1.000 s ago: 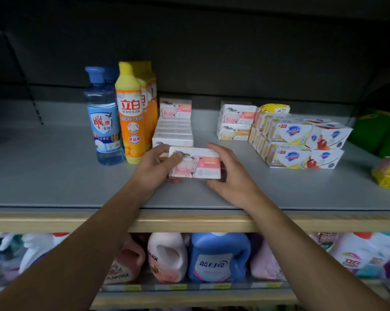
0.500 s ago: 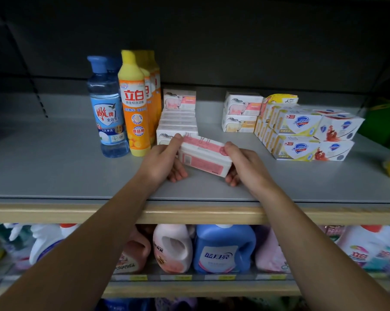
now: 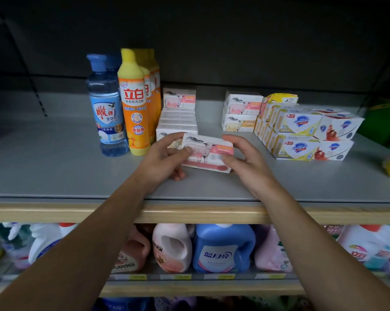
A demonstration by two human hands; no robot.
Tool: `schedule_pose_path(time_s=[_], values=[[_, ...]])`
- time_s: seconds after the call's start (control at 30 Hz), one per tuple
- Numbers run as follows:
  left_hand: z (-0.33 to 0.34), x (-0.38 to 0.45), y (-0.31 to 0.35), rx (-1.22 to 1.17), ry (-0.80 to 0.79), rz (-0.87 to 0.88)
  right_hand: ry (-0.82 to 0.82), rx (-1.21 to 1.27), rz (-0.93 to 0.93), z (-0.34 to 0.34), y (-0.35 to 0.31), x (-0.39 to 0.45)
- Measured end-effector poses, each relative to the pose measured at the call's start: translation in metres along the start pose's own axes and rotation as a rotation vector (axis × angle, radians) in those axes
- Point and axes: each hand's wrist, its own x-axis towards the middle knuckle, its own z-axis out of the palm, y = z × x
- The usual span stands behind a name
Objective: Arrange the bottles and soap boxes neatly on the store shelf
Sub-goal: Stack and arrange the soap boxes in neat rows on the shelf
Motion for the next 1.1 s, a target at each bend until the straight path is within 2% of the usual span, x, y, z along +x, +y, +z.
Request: schedule_pose_path(time_s=[0.2, 0.37, 0.43, 0.57, 0.7, 0.97, 1.03, 1.1], values=[[-0.001, -0.002, 0.000, -0.036, -0.058, 0.061, 0.033, -0.157, 0.034, 0.006, 0.006, 0.003], [0.001, -0.005, 0.002, -0.155, -0.037, 0.066, 0.129, -0.297, -0.079, 0.007, 0.003, 0.000], [0.001, -0.006, 0.002, -0.182, -0.011, 0.085, 0.113, -0.283, -0.077, 0.007, 0.002, -0.001], [-0.001, -0.003, 0.000, 0.006, 0.042, 0.148, 0.001, -0.243, -0.164, 0.010, -0.001, -0.002], [-0.003, -0.001, -0.002, -0.005, 0.026, 0.149, -0.023, -0.239, -0.242, 0.012, -0.001, -0.003], [-0.004, -0.001, -0.004, 0.066, -0.058, 0.164, 0.197, -0.383, -0.271, 0.009, 0.000, -0.005], [-0.001, -0.002, -0.003, 0.049, -0.046, 0.159, 0.232, -0.368, -0.254, 0.008, 0.000, -0.006], [0.002, -0.002, -0.003, 0.140, 0.007, 0.172, 0.242, -0.363, -0.214, 0.007, 0.001, -0.005]])
